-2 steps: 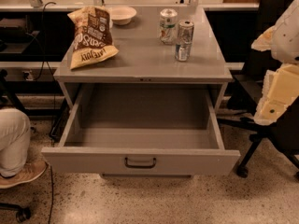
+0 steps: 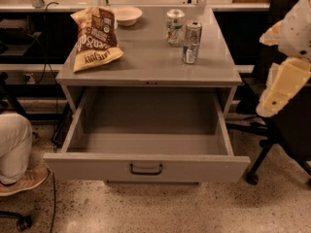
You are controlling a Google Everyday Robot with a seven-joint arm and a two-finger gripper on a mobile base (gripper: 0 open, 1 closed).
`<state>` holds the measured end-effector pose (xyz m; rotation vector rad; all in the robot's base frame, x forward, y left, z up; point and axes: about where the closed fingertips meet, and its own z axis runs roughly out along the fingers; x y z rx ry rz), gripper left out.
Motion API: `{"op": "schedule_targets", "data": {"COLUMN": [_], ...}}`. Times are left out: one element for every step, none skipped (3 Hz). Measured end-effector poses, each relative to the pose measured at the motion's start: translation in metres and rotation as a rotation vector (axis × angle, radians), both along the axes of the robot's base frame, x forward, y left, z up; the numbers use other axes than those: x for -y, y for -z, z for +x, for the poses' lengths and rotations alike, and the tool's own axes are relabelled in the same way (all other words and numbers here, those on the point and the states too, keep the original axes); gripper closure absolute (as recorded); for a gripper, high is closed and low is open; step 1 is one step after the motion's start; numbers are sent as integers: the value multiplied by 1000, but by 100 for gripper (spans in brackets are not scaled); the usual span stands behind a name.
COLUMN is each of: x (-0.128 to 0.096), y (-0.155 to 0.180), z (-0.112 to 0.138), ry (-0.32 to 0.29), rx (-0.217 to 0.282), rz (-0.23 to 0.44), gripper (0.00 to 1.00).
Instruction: Place redbull can into top drawer
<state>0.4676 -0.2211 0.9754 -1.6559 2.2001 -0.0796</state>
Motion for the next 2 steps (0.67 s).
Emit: {"op": "schedule_targets", "data": {"x": [6,15], "y": [3,16], "z": [54,115], "ry": [54,190], "rx": [61,135], "rz": [103,252], "gripper": [0,0]}}
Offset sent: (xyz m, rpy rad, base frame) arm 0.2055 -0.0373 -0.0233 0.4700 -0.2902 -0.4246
